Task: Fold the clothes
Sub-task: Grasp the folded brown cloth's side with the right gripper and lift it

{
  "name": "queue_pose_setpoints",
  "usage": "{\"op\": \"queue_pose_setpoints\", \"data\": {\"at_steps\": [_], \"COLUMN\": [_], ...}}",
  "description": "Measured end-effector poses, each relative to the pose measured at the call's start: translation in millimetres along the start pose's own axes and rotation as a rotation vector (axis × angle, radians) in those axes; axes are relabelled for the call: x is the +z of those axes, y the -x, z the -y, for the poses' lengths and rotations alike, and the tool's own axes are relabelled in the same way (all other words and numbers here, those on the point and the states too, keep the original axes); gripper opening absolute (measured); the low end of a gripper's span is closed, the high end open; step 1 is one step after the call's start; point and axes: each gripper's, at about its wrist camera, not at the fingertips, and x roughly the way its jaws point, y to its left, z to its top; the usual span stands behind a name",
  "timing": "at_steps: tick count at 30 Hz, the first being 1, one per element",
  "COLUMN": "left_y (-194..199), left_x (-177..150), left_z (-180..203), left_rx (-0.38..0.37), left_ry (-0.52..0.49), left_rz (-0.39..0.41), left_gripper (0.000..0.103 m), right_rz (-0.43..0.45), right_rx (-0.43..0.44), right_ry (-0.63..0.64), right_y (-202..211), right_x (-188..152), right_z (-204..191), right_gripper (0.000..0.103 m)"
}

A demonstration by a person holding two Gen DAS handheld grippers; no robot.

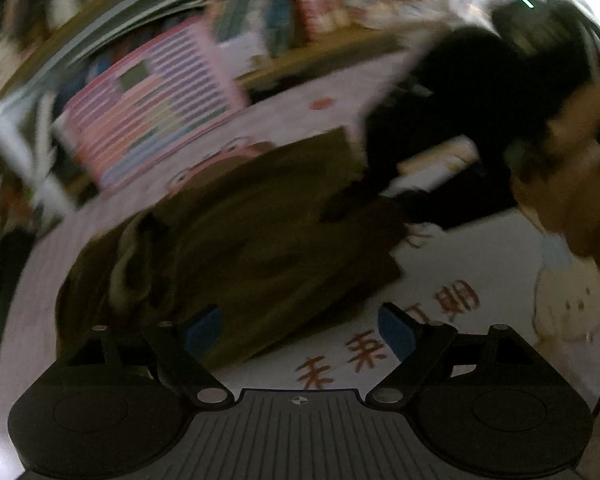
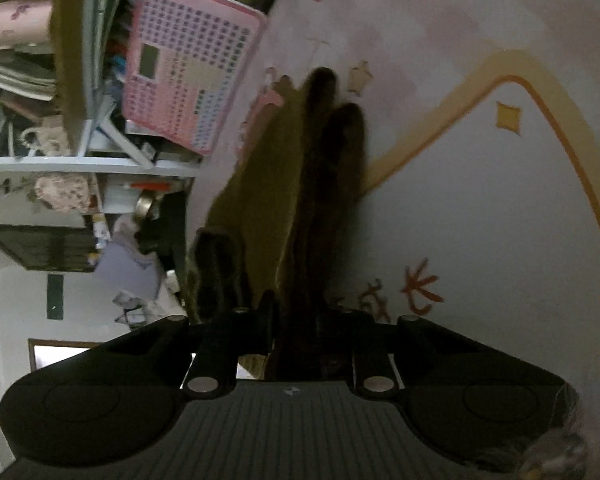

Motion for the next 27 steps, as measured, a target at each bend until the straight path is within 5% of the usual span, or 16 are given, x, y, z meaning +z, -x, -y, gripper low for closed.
{"op": "queue_pose_setpoints", "data": {"at_steps": [9,16,21,27], "left_y": [-32.7,-28.5,-31.4,-27.1], "left_x": [10.1,12.9,16.5,18.8], "left_z": [24.7,36.0,35.7,36.2], "left_rx": [0.114,0.167,0.061,0.023], "left_ry": [-0.196,-0.281,-0.253,-0.236], "left_rz": [-0.040,0.049,0.029,0.052], "left_gripper": [0.087,0.083,0.040,0.016], "right_rz": [-0.016,-0.017,0.009,0.022], "right_rx": [-0.004,-0.017,-0.034,-0.047], "right_ry": [0.023,0.038,0.051,0.052], "right_y": [0.3,3.1,9.0,11.7], "right_x": [2.9,3.8,4.9,6.2], "right_z": [-5.8,-7.0,-6.5,-4.0], "right_gripper": [0.016,0.016,0.018,0.023]}}
